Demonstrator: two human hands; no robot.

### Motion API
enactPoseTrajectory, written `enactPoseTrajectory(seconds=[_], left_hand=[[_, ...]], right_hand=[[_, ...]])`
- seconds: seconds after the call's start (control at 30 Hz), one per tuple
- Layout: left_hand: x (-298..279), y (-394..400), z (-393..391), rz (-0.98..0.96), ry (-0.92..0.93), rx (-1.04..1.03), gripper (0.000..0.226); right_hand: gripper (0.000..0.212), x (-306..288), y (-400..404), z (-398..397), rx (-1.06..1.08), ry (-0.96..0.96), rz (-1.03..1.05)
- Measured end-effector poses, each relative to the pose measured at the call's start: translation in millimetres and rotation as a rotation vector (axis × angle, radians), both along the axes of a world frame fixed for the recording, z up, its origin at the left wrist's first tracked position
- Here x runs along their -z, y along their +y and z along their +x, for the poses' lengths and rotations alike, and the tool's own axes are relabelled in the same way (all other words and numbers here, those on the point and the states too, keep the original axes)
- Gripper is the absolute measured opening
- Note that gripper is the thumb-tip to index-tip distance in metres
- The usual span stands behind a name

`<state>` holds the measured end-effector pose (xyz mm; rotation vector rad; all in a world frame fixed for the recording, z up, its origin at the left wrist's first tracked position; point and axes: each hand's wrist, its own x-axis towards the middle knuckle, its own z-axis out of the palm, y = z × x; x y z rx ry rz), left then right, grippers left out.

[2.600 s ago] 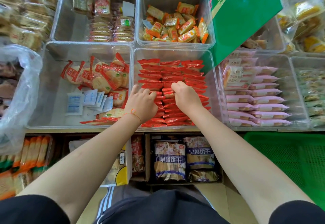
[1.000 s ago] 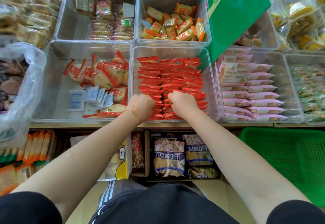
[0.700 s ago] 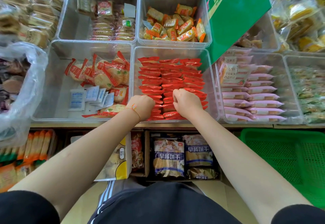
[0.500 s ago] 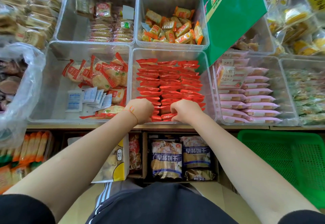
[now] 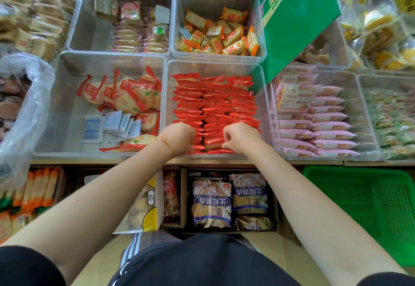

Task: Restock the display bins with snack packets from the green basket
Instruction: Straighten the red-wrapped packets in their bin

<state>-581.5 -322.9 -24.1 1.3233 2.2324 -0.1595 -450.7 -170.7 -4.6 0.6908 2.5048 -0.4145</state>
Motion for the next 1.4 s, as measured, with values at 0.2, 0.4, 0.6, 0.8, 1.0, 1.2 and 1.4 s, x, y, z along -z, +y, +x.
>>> enactPoseTrajectory(seconds=[0.2,0.4,0.6,0.8,1.0,1.2,1.4], left_hand=[[-5,9,4,-0.175,0.101,0.183,0.02],[-7,10,1,-0.232,0.172,0.238,0.01],[-18,29,15,-0.018,0.069,0.097,0.02],[2,38,54,0.154,-0.124,0.054,0.038],[18,27,67,0.325,-0.17,-0.155,0.034],[15,26,70,0.291,-0.107,-0.105,0.028],[15,31,65,0.219,-0.182,-0.074,0.041]], right_hand=[[0.01,1,-5,-6,-0.186,-0.114,0.008],[0.009,6,0,-3,-0.126,-0.068,-0.105],[0.013,-22,51,23,0.106,0.084,0.026],[0.009,-11,39,37,-0.291,-0.267,0.338],[0.017,-3,37,38,-0.268,-0.111,0.276],[0.023,-2,40,37,-0.19,0.034,0.416],[0.013,0,45,36,-0.09,0.139,0.35]])
